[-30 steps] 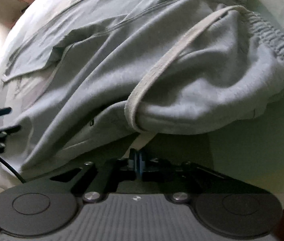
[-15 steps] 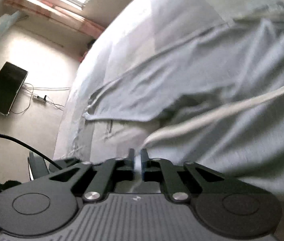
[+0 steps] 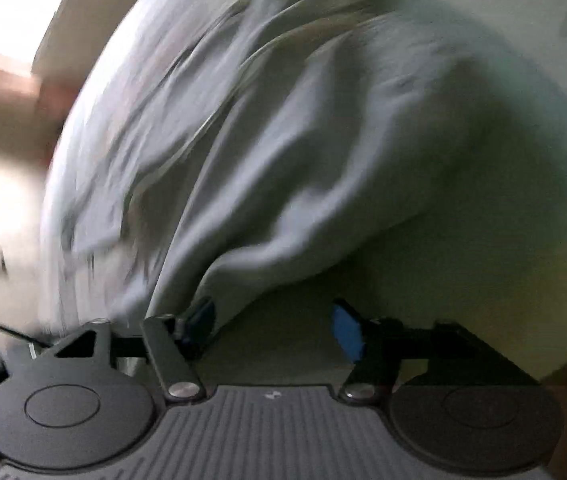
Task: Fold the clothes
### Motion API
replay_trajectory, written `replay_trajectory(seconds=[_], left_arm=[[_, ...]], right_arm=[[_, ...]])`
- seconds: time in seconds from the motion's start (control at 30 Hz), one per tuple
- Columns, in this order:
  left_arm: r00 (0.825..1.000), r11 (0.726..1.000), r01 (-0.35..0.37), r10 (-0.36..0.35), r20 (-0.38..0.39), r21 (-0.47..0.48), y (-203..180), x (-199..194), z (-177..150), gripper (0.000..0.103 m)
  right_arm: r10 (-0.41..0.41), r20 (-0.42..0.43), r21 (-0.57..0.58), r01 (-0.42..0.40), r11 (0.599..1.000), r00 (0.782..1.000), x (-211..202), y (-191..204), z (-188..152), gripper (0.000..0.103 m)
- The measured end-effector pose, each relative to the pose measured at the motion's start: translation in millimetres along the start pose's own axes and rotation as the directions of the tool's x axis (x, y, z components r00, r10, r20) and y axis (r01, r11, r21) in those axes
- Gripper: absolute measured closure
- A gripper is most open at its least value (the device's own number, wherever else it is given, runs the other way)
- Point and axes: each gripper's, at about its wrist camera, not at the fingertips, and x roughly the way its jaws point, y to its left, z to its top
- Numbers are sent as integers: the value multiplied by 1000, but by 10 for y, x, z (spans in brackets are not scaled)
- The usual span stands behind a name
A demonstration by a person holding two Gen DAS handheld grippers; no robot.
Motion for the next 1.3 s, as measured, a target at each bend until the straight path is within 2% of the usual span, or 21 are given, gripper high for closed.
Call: replay_trajectory(seconds=[0.07,0.17,0.27,0.3,0.37,0.6,0.67,0.7,0.73,0.77,0.8,0.83,0.93,1.03,1.1,1.2,1.3], left_arm=[[1000,1000,14,-14,14,23,-45,-24,56,48],[999,998,26,-28,28,55,-110,-60,150,48],[999,996,32,-34,34,79,-168,-65,244,48],[999,996,33,-36,37,87,-190,-67,277,48],[998,994,35,-40,44,102,-232,-73,338,48],[996,986,47,-58,64,160,-392,-8,528,48],[996,984,49,-61,69,172,-396,-38,560,48],[996,983,50,-63,71,178,-396,-53,575,48],[996,983,49,-63,69,179,-389,-28,618,48],[996,982,49,-62,68,181,-381,2,664,48],[996,982,49,-62,66,181,-387,5,676,48],[996,982,50,-62,65,180,-394,5,685,48],[996,982,51,-63,61,182,-421,17,712,48],[996,980,60,-72,61,188,-461,8,718,48],[996,979,62,-74,56,194,-471,-29,680,48],[996,979,63,-73,44,195,-452,-15,641,48],[996,981,68,-76,39,181,-426,-2,619,48]], right_arm=[[41,65,94,-48,994,997,-79,-233,77,28],[139,155,210,-170,963,978,-117,-496,137,22],[153,196,267,-203,942,969,-62,-697,151,21],[178,222,280,-237,930,959,-55,-765,135,21],[211,250,287,-280,916,945,-60,-839,124,21],[262,313,238,-342,909,913,30,-846,253,21],[266,326,225,-348,910,907,36,-846,191,25],[261,336,218,-345,913,905,23,-859,127,35],[254,345,216,-340,915,903,10,-888,57,50],[240,354,230,-333,914,904,4,-960,-25,60],[228,365,255,-332,908,903,44,-1021,-81,77],[219,377,277,-335,901,900,89,-1061,-112,87],[188,365,298,-306,904,912,114,-1049,-92,89],[143,329,337,-258,906,933,81,-921,14,87],[96,298,321,-194,927,950,-14,-790,85,88],[35,270,296,-118,948,962,-264,-621,137,88],[-88,208,288,24,957,974,-491,-449,213,86]])
